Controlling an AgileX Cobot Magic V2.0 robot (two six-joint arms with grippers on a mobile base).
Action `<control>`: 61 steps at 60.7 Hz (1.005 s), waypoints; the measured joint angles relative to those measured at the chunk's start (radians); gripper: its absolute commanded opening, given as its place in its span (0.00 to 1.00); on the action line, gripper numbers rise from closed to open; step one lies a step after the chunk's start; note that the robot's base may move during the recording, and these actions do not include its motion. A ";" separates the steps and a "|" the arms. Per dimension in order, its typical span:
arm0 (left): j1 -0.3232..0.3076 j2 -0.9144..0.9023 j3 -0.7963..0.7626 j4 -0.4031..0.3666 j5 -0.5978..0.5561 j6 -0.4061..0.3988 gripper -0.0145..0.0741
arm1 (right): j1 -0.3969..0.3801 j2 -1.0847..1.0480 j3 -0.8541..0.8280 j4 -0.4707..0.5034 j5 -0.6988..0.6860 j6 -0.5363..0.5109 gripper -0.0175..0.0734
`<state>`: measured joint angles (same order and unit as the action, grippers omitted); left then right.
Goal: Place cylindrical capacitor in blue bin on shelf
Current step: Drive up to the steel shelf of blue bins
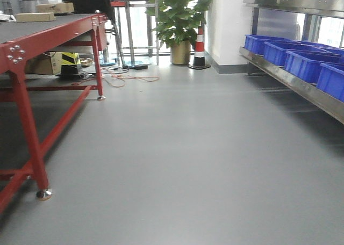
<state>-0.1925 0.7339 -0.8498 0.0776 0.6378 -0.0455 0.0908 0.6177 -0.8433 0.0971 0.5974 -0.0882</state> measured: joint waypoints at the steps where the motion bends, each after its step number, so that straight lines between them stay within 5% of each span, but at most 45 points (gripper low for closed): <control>1: 0.000 0.000 0.000 0.000 0.000 0.000 0.04 | 0.000 0.000 0.000 0.000 0.000 0.000 0.04; 61: 0.000 0.000 0.000 0.000 0.000 0.000 0.04 | 0.000 0.000 0.000 0.000 0.000 0.000 0.04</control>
<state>-0.1925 0.7339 -0.8498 0.0776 0.6378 -0.0455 0.0908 0.6177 -0.8433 0.0971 0.5974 -0.0882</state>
